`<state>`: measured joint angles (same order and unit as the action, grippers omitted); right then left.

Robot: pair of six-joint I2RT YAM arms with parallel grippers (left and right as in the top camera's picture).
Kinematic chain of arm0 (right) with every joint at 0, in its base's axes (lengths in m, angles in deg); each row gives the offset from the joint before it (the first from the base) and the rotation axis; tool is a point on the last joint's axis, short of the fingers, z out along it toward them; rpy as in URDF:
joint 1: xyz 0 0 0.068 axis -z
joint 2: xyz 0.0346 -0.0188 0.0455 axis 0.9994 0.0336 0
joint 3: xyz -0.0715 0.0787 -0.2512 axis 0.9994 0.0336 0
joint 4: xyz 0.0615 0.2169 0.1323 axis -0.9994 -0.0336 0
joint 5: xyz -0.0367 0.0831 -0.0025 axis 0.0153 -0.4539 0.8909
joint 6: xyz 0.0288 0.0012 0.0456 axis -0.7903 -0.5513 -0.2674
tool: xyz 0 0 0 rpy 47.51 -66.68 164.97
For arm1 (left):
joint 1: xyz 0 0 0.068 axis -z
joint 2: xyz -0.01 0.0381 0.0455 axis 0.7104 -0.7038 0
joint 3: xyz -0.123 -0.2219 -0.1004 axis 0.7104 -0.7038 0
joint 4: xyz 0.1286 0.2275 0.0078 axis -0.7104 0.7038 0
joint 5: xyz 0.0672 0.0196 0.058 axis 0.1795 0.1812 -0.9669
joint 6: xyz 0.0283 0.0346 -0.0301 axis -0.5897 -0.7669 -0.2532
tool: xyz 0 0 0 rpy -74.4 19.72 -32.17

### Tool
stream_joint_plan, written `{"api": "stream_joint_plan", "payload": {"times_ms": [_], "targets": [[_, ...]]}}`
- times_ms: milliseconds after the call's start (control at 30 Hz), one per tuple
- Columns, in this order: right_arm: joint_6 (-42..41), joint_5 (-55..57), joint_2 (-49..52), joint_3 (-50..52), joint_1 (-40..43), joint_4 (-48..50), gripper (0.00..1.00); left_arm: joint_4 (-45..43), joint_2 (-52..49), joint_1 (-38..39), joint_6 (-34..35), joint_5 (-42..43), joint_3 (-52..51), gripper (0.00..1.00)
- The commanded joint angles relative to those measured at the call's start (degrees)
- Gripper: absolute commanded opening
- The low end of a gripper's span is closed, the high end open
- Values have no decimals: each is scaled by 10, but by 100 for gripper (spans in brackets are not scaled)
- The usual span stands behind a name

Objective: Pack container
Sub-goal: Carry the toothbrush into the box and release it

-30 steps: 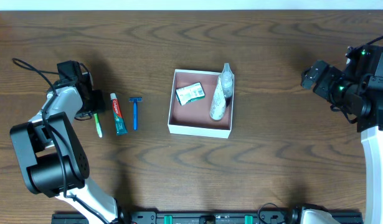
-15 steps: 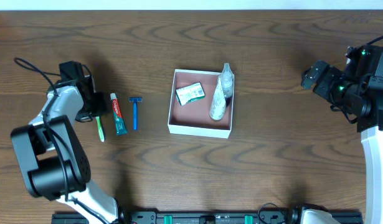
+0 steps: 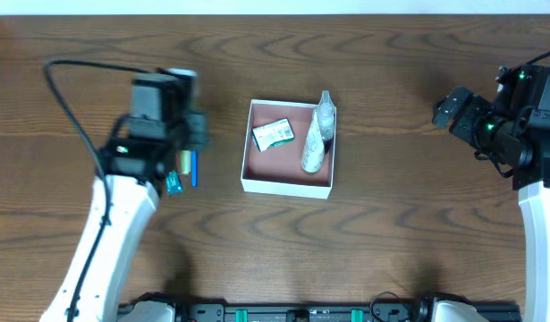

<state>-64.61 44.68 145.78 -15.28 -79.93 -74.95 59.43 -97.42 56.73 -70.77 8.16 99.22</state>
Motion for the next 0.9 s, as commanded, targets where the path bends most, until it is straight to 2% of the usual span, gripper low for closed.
{"api": "stream_joint_plan", "payload": {"times_ms": [0,200,333,467,600,867], "targets": [[-5,-2,0,-1,4,-1,99,-24,-6,62,2,-4,5,6],[-5,-2,0,-1,4,-1,99,-108,-80,144,18,-4,0,6],[-5,-2,0,-1,4,-1,99,-149,-143,168,31,-4,0,6],[-5,-2,0,-1,4,-1,99,-159,-200,169,49,-15,0,6],[-5,-2,0,-1,4,-1,99,-156,-241,169,63,-65,0,6],[-5,-2,0,-1,4,-1,99,-140,-252,169,110,-76,1,6]]}}
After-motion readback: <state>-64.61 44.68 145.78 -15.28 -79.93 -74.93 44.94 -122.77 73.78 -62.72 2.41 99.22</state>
